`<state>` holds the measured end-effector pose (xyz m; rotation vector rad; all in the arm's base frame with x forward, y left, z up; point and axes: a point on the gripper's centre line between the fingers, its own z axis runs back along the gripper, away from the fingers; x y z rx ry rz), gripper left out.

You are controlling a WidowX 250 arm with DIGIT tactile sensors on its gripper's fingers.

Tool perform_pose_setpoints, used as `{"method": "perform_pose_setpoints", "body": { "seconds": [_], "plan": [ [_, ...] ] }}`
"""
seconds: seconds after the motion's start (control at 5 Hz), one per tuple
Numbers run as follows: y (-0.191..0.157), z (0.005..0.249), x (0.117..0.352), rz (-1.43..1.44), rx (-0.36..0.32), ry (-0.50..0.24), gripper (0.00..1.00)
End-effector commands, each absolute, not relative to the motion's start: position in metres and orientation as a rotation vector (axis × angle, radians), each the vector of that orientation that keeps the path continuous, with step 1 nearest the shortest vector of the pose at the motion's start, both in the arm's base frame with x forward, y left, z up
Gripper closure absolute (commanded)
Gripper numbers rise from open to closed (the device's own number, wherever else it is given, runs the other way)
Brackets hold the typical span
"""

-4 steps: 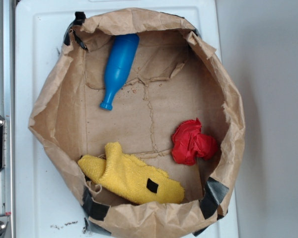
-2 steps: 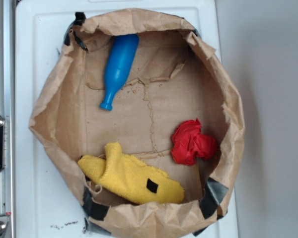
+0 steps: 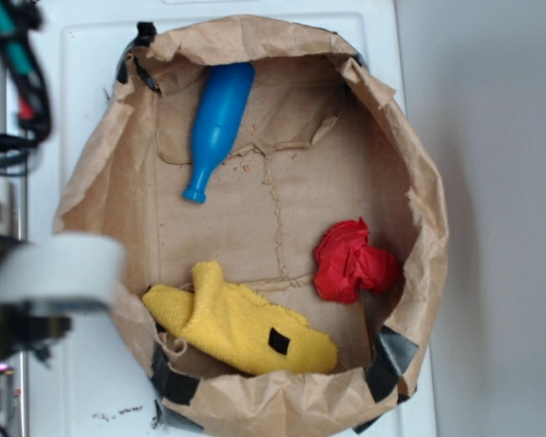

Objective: Grab the blue bottle.

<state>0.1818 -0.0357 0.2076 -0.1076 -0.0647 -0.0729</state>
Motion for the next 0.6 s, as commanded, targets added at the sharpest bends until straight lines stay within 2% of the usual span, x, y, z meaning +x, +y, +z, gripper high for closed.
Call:
{"method": "perform_pose_setpoints", "body": {
  "seconds": [0.0, 0.2, 0.4],
  "plan": [
    [-0.022, 0.188, 0.239, -0.327, -0.196, -0.135, 0.0],
    [0.002, 0.164, 0.267, -0.361, -0.181, -0.149, 0.0],
    [0.025, 0.15, 0.28, -0.349, -0.149, -0.125, 0.0]
  ]
}}
